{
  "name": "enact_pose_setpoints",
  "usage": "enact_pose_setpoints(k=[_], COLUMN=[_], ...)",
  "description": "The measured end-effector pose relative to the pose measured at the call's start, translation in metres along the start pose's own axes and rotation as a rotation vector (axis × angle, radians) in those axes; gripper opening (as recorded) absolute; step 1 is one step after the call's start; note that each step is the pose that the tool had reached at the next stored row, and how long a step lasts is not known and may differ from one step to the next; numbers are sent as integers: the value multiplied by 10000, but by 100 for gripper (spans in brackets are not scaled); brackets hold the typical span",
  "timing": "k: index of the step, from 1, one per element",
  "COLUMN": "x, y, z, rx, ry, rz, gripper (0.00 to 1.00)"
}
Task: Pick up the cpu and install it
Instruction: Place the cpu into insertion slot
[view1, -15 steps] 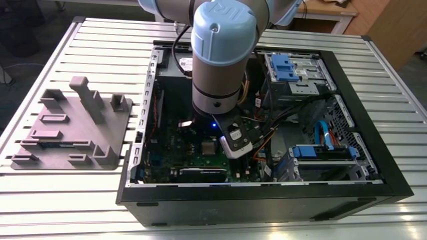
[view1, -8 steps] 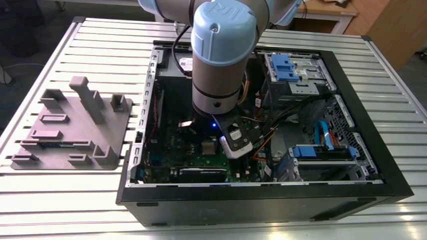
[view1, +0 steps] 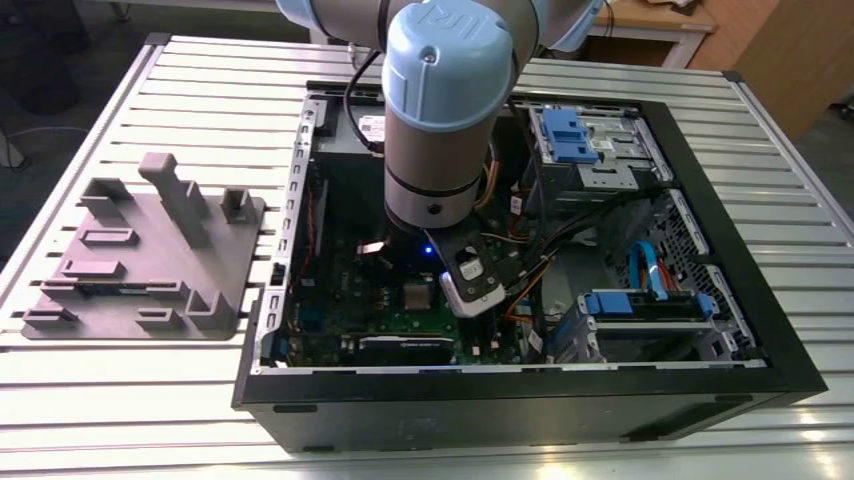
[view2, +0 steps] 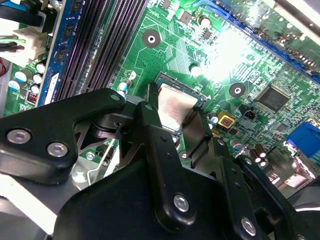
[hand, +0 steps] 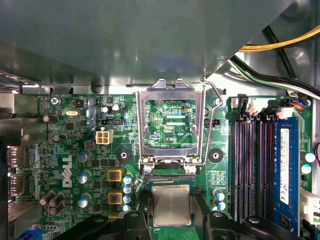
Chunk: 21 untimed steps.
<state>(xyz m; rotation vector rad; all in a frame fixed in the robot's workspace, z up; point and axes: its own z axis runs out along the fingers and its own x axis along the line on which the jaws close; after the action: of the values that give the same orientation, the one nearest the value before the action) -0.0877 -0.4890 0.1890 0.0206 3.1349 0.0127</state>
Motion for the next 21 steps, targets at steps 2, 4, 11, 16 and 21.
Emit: enact_pose_setpoints(k=[2,4,11,16,21], x=[0,0,0,0,0], y=[0,0,0,0,0], z=[0,0,1,1,-40], rx=[-1,-1,-1,0,-1], ry=[0,0,0,0,0], rz=[0,0,-1,-1,0], gripper=[44,44,44,44,44])
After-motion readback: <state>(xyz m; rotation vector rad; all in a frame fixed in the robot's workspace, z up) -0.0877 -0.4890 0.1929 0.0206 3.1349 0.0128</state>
